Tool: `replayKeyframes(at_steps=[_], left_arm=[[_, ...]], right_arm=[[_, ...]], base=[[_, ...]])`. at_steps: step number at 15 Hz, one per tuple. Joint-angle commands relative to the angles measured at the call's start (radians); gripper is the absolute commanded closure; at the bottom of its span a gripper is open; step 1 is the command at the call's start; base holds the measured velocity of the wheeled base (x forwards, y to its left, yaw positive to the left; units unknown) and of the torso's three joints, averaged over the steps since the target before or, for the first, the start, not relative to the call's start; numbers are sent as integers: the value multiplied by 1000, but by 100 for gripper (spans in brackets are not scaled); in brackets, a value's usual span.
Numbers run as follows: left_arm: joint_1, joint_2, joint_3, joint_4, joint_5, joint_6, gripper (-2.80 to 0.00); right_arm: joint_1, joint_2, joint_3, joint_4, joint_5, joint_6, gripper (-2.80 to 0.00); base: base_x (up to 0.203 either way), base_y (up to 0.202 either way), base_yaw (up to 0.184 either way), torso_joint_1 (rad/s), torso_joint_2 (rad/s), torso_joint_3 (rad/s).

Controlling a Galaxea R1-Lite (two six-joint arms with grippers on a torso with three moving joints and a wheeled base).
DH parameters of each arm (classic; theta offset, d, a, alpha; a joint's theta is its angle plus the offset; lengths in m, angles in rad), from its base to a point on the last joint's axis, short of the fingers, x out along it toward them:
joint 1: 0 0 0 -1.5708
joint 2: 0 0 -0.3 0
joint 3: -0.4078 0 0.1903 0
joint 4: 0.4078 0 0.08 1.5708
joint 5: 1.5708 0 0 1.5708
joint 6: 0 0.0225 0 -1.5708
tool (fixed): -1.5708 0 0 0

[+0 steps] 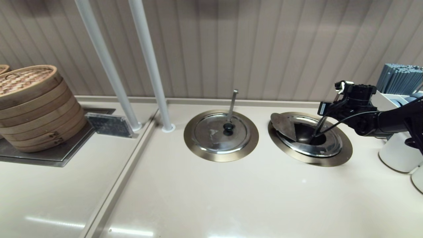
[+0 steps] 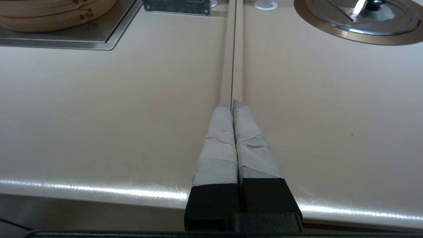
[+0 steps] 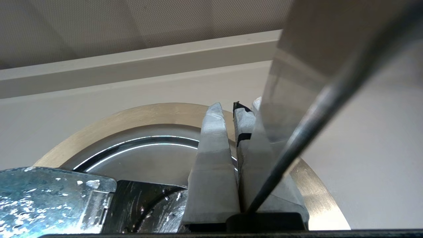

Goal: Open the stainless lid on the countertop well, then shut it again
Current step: Stir with a spoon

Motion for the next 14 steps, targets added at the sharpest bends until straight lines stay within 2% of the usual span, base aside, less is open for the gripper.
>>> replayKeyframes(at_steps=[1,3,5,11,12,14], left_arm=[[0,0,1,1,0,0,0],[0,0,0,0,0,0,0],[0,0,1,1,0,0,0],[0,0,1,0,0,0,0],[0,0,-1,0,0,0,0],[0,0,0,0,0,0,0]], right_arm=[[-6,35,-17,-12,-1,2,0],[-6,26,-14,-17,0,16,0],[-5,26,-25,-17,6,73,0],[17,28,-8,-17,3,72,0],[20,24,12,-17,4,67,-280],[24,4,29,-33,5,67,-280]], base=[[0,0,0,0,0,0],[0,0,0,0,0,0],[0,0,0,0,0,0],[0,0,0,0,0,0],[0,0,0,0,0,0],[0,0,0,0,0,0]])
